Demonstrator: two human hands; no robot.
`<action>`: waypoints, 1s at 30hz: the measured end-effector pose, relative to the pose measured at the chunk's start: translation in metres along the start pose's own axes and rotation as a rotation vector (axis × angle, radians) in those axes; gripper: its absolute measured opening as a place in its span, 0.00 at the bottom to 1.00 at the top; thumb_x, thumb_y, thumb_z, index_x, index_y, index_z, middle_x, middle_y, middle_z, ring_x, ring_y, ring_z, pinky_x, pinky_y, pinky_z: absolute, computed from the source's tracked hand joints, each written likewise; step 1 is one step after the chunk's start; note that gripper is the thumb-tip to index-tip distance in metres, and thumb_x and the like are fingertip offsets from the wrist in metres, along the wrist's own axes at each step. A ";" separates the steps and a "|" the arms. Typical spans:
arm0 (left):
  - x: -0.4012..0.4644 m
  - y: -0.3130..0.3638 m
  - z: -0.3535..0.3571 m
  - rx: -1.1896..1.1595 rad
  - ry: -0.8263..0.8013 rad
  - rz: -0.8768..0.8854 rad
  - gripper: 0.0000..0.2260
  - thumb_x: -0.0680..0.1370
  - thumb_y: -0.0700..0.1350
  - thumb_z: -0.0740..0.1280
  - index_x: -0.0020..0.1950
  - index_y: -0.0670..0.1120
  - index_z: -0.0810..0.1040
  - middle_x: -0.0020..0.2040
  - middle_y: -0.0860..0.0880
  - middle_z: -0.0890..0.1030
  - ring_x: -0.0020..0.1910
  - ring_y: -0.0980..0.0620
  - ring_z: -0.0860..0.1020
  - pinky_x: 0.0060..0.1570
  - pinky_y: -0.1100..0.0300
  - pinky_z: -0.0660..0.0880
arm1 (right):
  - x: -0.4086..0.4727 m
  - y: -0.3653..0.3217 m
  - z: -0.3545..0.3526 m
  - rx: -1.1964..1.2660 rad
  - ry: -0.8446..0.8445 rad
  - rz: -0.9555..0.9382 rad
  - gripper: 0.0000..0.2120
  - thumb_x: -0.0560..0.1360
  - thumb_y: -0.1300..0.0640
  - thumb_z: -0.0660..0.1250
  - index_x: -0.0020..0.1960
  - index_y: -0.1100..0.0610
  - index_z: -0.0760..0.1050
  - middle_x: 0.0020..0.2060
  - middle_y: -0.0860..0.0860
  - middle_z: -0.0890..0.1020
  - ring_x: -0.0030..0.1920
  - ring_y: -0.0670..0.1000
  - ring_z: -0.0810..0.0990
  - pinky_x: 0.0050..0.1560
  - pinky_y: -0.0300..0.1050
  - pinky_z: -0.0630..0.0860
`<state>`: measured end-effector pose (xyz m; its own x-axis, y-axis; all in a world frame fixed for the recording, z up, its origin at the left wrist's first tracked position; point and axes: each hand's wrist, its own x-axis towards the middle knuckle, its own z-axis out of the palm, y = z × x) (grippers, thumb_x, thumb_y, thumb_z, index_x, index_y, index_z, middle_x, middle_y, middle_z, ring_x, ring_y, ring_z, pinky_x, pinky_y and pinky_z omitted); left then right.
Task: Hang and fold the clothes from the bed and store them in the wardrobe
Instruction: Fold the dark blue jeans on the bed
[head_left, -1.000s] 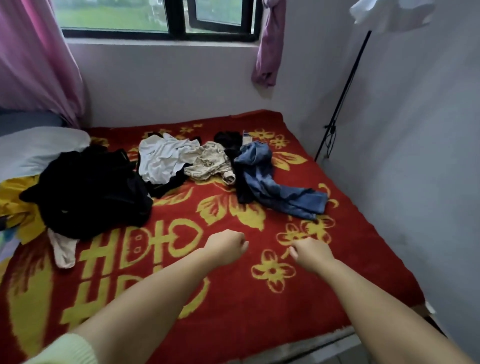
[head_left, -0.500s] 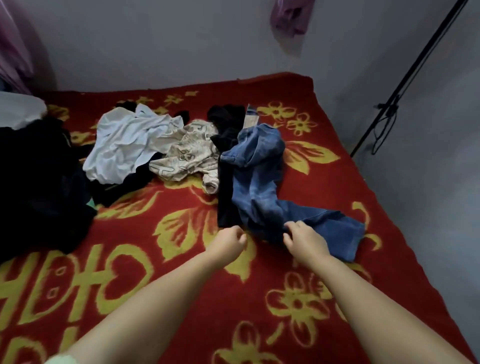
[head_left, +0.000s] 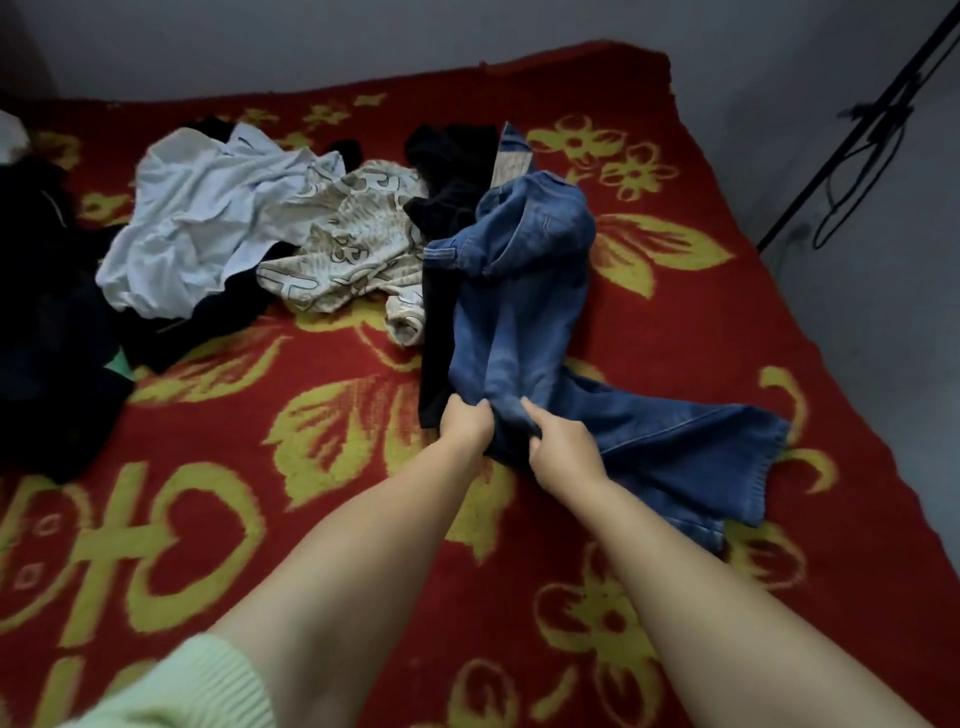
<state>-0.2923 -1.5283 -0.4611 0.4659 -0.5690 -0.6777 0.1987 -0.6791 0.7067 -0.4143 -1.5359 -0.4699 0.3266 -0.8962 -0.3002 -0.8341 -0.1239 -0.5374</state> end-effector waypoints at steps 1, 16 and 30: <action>-0.007 -0.005 -0.006 0.002 0.011 0.000 0.12 0.80 0.43 0.61 0.62 0.41 0.71 0.56 0.40 0.78 0.55 0.39 0.77 0.58 0.44 0.75 | -0.009 -0.004 0.001 0.012 -0.019 -0.011 0.26 0.76 0.62 0.59 0.73 0.49 0.67 0.62 0.58 0.78 0.62 0.59 0.76 0.58 0.45 0.71; -0.151 -0.096 -0.272 0.189 -0.059 0.075 0.11 0.80 0.34 0.61 0.61 0.43 0.72 0.50 0.45 0.79 0.49 0.49 0.77 0.43 0.59 0.74 | -0.217 -0.171 0.074 0.087 -0.485 -0.260 0.22 0.80 0.56 0.57 0.73 0.55 0.65 0.59 0.58 0.80 0.59 0.58 0.77 0.58 0.50 0.73; -0.166 -0.183 -0.568 0.536 -0.085 -0.115 0.10 0.78 0.36 0.65 0.59 0.41 0.76 0.49 0.43 0.82 0.46 0.49 0.80 0.42 0.59 0.76 | -0.315 -0.336 0.208 -0.106 -0.803 -0.441 0.25 0.78 0.45 0.61 0.73 0.51 0.65 0.61 0.57 0.78 0.62 0.59 0.74 0.61 0.49 0.71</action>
<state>0.0835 -1.0461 -0.3628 0.3917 -0.4979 -0.7738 -0.2326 -0.8672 0.4402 -0.1448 -1.1229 -0.3589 0.8021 -0.1983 -0.5633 -0.5840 -0.4577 -0.6704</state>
